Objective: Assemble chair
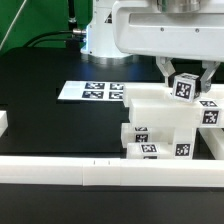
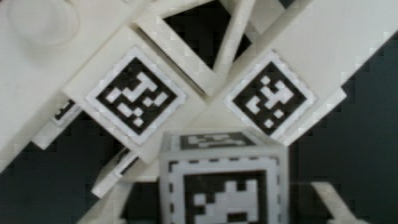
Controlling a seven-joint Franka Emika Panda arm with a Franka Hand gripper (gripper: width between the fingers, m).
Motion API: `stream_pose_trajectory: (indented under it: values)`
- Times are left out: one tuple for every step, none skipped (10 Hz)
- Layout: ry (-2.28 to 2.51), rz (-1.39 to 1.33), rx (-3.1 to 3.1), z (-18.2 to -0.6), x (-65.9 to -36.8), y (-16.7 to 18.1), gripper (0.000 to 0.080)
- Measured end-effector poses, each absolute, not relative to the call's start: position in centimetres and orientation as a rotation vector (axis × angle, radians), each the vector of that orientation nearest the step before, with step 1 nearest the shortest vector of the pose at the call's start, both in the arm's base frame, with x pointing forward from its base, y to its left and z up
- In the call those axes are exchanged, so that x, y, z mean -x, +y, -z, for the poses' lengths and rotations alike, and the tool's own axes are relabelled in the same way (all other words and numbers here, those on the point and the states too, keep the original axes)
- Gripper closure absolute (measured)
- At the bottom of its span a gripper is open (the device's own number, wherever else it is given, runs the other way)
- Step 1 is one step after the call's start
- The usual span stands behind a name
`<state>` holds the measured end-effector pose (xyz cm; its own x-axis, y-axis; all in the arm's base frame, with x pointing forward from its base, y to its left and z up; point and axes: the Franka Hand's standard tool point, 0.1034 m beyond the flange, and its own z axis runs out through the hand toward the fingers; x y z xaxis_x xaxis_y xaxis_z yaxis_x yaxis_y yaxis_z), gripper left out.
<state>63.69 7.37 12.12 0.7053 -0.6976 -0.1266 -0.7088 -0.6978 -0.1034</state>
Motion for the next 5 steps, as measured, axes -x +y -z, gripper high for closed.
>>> stream_pose_trajectory:
  values:
    - [1.256, -0.125, 2.721, -12.12, -63.68, 7.44, 0.0515]
    - [1.331, -0.131, 2.688, -12.12, -63.68, 7.46, 0.0515]
    - [1.382, -0.132, 2.657, -12.09, -63.74, 7.39, 0.0515]
    - [1.453, -0.124, 2.600, -12.04, -63.93, 7.05, 0.0515]
    - [1.488, -0.119, 2.577, -12.03, -64.03, 6.88, 0.0515]
